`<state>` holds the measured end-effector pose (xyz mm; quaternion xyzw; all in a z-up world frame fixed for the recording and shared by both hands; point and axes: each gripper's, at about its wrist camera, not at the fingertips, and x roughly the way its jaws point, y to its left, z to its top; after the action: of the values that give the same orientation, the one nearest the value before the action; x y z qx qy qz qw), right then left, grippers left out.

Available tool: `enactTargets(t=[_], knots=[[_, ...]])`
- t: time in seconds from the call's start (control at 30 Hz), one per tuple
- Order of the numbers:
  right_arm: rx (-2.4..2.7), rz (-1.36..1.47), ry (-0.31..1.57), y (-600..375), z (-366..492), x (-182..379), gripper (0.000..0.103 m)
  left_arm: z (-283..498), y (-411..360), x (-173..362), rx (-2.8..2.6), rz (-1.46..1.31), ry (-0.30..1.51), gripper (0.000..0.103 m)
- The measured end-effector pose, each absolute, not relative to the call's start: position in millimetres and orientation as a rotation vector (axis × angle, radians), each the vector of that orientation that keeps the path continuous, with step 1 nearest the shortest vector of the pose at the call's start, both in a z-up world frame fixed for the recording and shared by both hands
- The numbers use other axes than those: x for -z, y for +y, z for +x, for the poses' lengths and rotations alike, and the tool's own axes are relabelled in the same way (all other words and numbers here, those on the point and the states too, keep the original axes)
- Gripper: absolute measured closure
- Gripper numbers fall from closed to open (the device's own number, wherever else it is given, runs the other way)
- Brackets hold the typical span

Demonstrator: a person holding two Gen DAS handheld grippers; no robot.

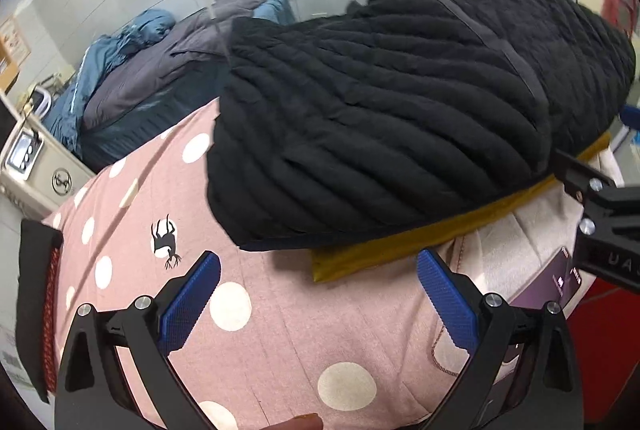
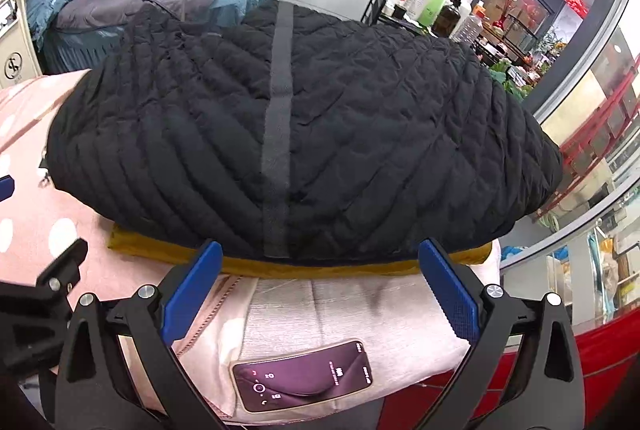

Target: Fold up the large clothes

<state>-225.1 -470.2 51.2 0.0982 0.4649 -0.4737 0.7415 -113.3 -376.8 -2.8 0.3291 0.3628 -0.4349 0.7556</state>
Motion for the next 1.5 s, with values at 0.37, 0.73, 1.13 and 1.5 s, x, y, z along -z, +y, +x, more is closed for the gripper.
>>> enactTargets(t=[0.37, 0.73, 1.13, 1.5], knots=[[1.043, 0.234, 1.019, -475.0, -229.6, -45.1, 0.006, -124.6, -379.2, 9.2, 0.96, 0.739, 0.802, 0.006], [1.056, 0.238, 1.016, -475.0, -232.5, -47.2, 0.006, -126.2, -381.8, 8.0, 0.968, 0.738, 0.805, 0.006], [1.069, 0.245, 1.011, -474.6, -233.9, -48.3, 0.006, -130.8, -383.0, 4.1, 0.979, 0.746, 0.793, 0.006], [1.076, 0.246, 1.008, -473.8, -235.1, -48.3, 0.006, -138.4, -377.1, -0.5, 0.995, 0.736, 0.71, 0.006]])
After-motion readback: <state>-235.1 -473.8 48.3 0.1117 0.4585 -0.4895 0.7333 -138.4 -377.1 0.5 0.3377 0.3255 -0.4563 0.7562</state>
